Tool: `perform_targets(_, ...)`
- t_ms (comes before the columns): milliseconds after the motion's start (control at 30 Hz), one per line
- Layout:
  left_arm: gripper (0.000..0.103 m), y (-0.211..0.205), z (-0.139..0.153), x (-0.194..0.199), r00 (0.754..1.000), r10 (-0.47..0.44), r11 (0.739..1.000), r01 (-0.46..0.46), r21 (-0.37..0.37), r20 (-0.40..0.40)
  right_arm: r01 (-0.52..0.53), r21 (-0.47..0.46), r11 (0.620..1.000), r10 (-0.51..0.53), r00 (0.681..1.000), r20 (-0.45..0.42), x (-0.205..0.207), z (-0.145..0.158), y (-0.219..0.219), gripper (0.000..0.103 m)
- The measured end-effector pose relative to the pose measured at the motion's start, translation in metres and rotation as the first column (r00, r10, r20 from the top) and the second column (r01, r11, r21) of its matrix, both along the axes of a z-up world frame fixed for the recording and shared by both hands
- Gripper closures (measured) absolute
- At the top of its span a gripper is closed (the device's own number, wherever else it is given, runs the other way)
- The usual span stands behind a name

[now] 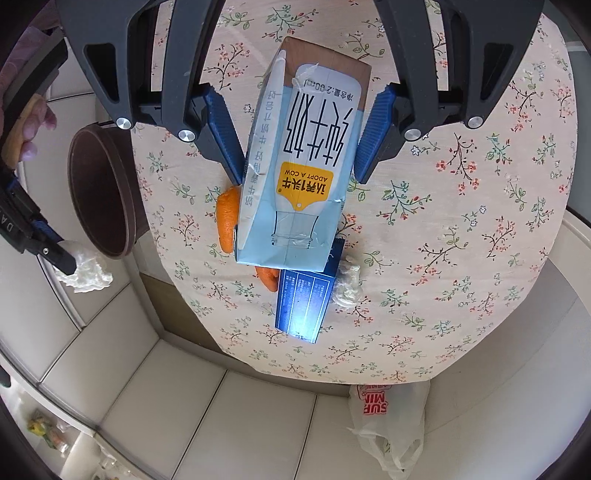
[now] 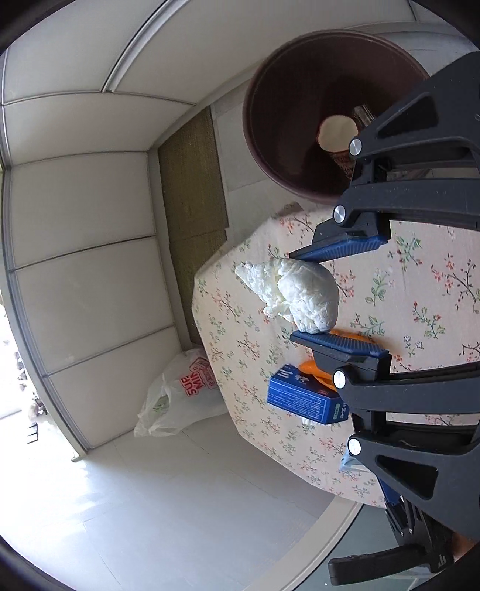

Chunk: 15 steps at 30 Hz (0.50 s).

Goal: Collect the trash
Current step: 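Hold the milk carton with the left gripper while the right gripper grasps the white tissue, then carry the carton and tissue over the bin and open both grippers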

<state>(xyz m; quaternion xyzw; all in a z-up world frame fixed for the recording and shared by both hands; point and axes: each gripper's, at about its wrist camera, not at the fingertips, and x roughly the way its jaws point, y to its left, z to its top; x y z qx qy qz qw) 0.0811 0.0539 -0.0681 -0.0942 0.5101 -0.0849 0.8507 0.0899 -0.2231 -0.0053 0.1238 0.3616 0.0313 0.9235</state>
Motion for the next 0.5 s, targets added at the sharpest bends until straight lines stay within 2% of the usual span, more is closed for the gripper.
perform_targets(300, 0.043, -0.016, -0.006, 0.003, 1.0, -0.021, 1.0, 0.021, 0.01, -0.009, 0.16, -0.049, 0.986, -0.157, 0.986, 0.061, -0.01, 0.015, -0.061, 0.067)
perform_targets(500, 0.043, -0.028, -0.009, 0.004, 0.999, -0.041, 0.999, 0.042, 0.015, -0.014, 0.242, -0.082, 0.967, -0.238, 0.969, 0.06, -0.016, 0.015, -0.086, 0.065)
